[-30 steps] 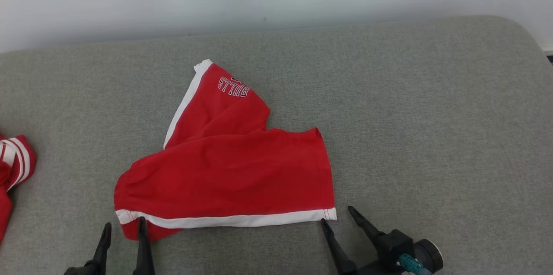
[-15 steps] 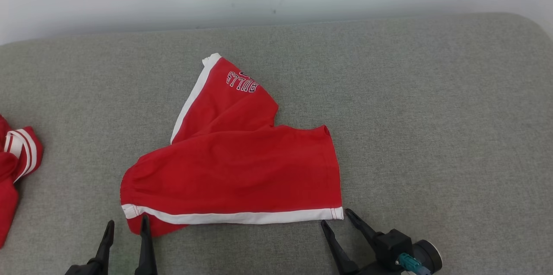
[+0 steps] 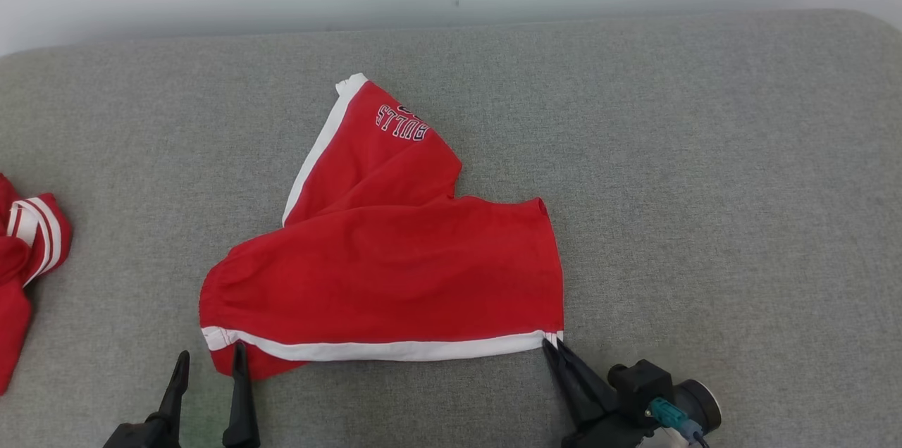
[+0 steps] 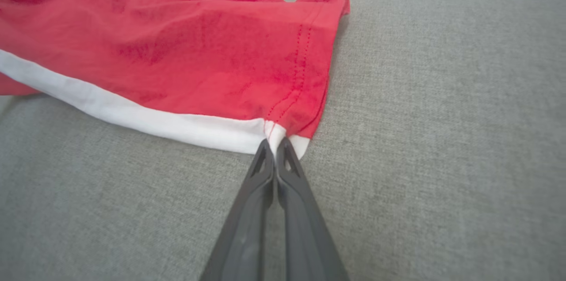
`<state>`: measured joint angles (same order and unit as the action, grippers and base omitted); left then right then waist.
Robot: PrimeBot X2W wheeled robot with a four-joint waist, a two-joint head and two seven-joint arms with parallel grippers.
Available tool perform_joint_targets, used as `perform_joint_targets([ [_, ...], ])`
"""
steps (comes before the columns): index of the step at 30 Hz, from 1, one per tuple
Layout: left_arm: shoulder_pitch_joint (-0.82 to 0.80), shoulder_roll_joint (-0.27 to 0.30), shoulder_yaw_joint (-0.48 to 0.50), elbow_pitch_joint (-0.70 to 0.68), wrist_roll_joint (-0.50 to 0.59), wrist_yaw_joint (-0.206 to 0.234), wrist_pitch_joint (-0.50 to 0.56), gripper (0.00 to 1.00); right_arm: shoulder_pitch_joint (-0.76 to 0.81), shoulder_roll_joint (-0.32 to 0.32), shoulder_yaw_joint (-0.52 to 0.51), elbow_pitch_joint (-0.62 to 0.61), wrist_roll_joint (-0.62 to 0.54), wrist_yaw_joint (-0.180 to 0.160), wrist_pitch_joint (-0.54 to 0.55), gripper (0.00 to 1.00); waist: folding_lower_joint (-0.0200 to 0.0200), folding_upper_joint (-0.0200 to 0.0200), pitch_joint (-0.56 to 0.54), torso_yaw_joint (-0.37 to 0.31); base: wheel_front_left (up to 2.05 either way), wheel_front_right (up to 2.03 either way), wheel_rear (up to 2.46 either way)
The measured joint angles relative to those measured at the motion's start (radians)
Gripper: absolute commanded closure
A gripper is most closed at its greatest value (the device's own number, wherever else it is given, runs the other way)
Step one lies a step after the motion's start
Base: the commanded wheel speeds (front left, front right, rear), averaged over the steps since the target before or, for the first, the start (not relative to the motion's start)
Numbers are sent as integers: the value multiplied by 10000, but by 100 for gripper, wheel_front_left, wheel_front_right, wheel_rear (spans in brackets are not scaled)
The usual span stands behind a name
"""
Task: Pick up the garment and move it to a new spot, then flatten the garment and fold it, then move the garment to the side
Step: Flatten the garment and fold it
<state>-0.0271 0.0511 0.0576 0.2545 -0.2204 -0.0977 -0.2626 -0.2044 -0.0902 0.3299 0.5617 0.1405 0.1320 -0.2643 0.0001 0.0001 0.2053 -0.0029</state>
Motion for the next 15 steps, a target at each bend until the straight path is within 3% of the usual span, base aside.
perform_joint_targets([
  [15,-5,-4,-201,422,-295,-182,0,0,15,-12,-871,-755,-316,0,0,100,0,0,70,-252,0,0,0],
])
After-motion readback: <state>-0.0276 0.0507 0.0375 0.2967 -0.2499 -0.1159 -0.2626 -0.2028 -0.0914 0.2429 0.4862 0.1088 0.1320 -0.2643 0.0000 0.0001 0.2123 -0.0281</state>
